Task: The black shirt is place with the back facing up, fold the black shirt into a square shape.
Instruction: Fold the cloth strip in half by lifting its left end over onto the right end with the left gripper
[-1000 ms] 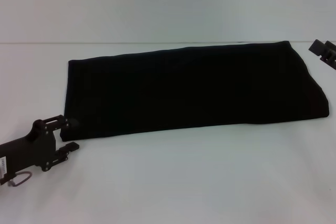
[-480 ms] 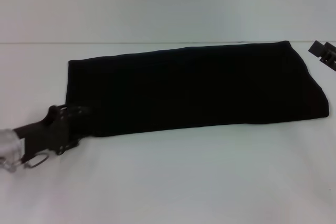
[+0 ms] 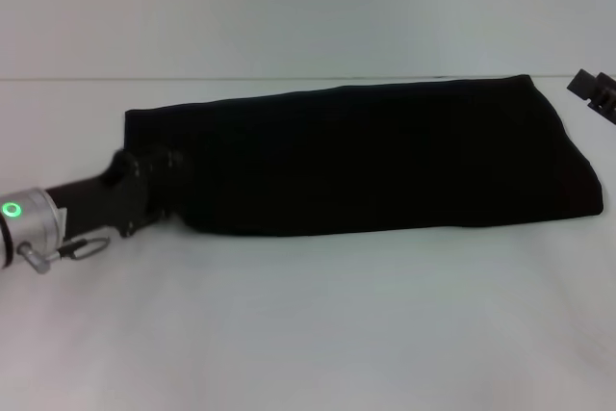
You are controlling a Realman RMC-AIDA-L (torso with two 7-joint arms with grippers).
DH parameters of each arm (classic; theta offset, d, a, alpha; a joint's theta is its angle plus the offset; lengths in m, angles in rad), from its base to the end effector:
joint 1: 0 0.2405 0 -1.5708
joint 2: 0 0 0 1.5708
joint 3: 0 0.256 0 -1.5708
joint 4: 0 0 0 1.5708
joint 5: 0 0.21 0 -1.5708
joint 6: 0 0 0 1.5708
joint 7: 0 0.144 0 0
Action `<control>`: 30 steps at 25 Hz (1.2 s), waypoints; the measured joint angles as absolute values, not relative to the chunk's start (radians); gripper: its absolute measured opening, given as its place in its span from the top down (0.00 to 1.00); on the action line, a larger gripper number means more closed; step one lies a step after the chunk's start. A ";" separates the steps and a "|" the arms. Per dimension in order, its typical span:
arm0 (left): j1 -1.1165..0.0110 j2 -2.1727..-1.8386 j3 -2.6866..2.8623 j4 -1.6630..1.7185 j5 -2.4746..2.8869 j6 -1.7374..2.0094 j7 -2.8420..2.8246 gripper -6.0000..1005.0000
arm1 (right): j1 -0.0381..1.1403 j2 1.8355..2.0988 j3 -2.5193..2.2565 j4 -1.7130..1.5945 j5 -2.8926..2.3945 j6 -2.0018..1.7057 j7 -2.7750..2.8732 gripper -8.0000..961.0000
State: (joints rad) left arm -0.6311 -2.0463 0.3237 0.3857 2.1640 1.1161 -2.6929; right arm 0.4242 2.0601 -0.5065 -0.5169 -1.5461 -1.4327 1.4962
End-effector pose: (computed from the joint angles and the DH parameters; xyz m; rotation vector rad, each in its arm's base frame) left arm -0.3182 0.3726 -0.0052 -1.3103 -2.4013 -1.0141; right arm 0.3047 0.3365 0.0561 -1.9890 1.0069 1.2167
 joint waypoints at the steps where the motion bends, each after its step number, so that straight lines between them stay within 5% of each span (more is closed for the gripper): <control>1: -0.629 -2.045 0.317 0.389 2.143 1.129 -2.663 0.39 | 0.425 2.060 -0.506 -0.517 -1.546 -1.433 1.497 0.27; 30: -0.670 -2.061 0.326 0.347 2.202 0.989 -2.626 0.39 | 0.426 2.060 -0.463 -0.515 -1.546 -1.464 1.520 0.27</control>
